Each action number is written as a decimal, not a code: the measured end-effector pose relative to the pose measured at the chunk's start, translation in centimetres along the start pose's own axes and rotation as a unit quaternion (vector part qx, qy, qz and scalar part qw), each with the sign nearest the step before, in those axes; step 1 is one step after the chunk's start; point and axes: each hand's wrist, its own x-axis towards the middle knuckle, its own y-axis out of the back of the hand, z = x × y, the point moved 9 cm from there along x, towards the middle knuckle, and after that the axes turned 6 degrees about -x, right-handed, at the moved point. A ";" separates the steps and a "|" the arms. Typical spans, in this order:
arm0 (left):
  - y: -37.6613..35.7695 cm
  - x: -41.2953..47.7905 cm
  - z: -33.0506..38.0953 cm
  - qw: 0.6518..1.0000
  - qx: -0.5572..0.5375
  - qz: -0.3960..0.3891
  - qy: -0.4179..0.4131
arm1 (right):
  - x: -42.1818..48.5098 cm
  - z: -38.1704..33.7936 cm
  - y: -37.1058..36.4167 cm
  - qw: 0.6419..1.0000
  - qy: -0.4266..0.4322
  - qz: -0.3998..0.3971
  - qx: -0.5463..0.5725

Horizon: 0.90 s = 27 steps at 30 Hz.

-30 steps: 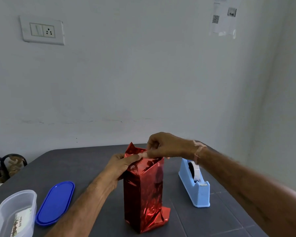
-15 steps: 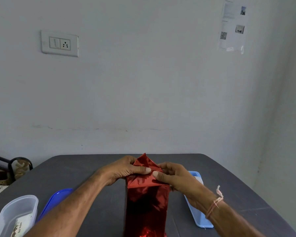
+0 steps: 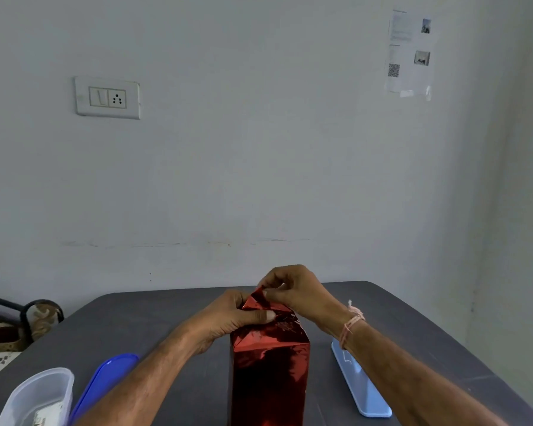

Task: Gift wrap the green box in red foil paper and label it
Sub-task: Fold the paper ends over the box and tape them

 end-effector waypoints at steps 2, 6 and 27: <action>0.0 -0.1 -0.1 1.000 -0.009 0.003 -0.001 | 0.4 0.1 0.0 1.000 -0.004 0.015 0.018; 0.0 -0.3 -0.1 1.000 -0.028 0.008 -0.001 | 0.5 0.5 0.2 0.996 -0.023 0.028 0.076; 0.0 -1.7 0.0 0.999 -0.040 0.006 -0.014 | 1.2 -0.5 1.6 0.997 -0.011 0.068 0.047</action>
